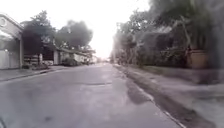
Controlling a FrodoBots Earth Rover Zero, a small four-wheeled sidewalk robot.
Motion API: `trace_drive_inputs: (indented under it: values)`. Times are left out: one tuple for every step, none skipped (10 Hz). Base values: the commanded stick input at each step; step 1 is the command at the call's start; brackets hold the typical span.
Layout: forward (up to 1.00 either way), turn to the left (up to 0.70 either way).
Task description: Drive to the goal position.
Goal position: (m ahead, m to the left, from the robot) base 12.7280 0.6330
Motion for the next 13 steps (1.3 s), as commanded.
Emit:
trace_drive_inputs:
  values:
    - [1.00, 0.00]
    - [1.00, 0.00]
    - [1.00, 0.00]
    - [1.00, -0.20]
    - [1.00, -0.40]
    - [1.00, -0.40]
    - [1.00, -0.40]
    - [1.00, -0.40]
    - [1.00, -0.24]
    - [1.00, 0.00]
    - [1.00, 0.00]
    - [1.00, 0.00]
    - [1.00, 0.00]
